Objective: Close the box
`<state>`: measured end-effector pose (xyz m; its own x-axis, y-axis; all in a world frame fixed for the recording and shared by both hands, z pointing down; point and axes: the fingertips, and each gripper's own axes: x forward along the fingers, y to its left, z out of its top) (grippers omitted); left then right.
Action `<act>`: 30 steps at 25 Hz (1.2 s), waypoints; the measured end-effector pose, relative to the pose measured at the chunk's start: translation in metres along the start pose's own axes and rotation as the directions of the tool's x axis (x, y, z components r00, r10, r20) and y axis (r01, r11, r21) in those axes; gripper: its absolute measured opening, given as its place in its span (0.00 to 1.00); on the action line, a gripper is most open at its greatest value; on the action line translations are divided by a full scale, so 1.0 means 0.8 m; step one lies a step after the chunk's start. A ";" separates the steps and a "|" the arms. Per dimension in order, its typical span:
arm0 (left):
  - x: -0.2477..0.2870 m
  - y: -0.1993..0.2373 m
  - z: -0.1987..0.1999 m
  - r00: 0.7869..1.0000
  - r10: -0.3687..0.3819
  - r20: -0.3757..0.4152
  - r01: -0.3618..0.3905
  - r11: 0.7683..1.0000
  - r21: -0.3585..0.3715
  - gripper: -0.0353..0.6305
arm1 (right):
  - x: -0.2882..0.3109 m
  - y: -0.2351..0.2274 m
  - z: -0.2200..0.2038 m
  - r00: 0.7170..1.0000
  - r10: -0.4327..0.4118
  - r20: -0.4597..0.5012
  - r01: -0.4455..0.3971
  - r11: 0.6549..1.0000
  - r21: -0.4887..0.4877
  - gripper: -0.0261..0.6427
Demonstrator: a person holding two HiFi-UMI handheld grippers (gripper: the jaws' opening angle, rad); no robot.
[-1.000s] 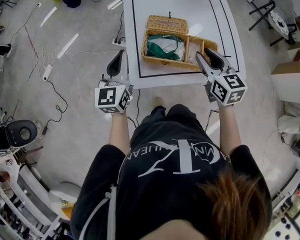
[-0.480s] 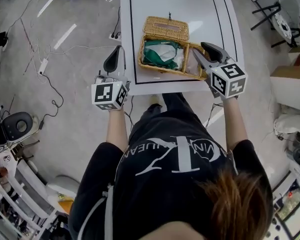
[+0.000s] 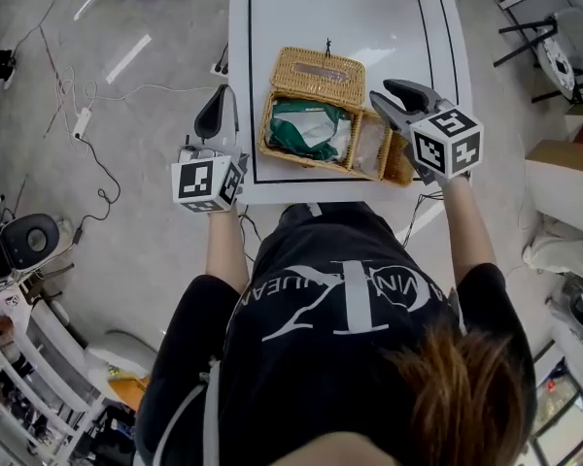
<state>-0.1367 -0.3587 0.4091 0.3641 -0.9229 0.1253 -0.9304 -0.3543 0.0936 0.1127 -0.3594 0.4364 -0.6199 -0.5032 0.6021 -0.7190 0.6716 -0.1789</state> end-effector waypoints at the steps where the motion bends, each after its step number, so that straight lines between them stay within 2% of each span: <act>1: 0.004 0.002 0.000 1.000 0.006 -0.001 -0.006 1.000 -0.003 0.07 | 0.005 -0.003 -0.001 1.000 0.013 -0.017 -0.013 1.000 -0.006 0.25; 5: 0.020 0.008 -0.003 1.000 0.024 -0.013 -0.024 1.000 0.004 0.07 | 0.024 -0.014 -0.002 0.994 0.080 -0.068 -0.080 0.997 0.006 0.25; 8: 0.033 0.004 -0.006 0.999 0.020 -0.035 -0.018 0.999 0.047 0.07 | 0.035 -0.023 -0.004 0.988 0.120 -0.093 -0.117 0.992 0.036 0.25; 14: 0.052 -0.003 -0.010 0.999 0.011 -0.053 -0.007 0.997 0.083 0.07 | 0.055 -0.040 -0.013 0.966 0.223 -0.132 -0.195 0.961 0.195 0.28; 21: 0.061 -0.002 -0.016 0.997 0.027 -0.073 -0.020 0.996 0.090 0.07 | 0.076 -0.059 -0.028 0.938 0.327 -0.120 -0.239 0.855 0.459 0.30; 26: 0.062 0.002 -0.019 0.996 0.045 -0.080 -0.038 0.996 0.085 0.07 | 0.088 -0.061 -0.033 0.916 0.388 -0.103 -0.261 0.769 0.583 0.33; 30: 0.063 0.003 -0.020 0.995 0.053 -0.084 -0.046 0.996 0.081 0.07 | 0.097 -0.062 -0.041 0.905 0.412 -0.104 -0.250 0.714 0.654 0.33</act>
<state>-0.1202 -0.4034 0.4315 0.3168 -0.9244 0.2123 -0.9465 -0.3227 0.0070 0.1109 -0.4140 0.5172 -0.8249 -0.1223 0.5519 -0.5638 0.2499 -0.7872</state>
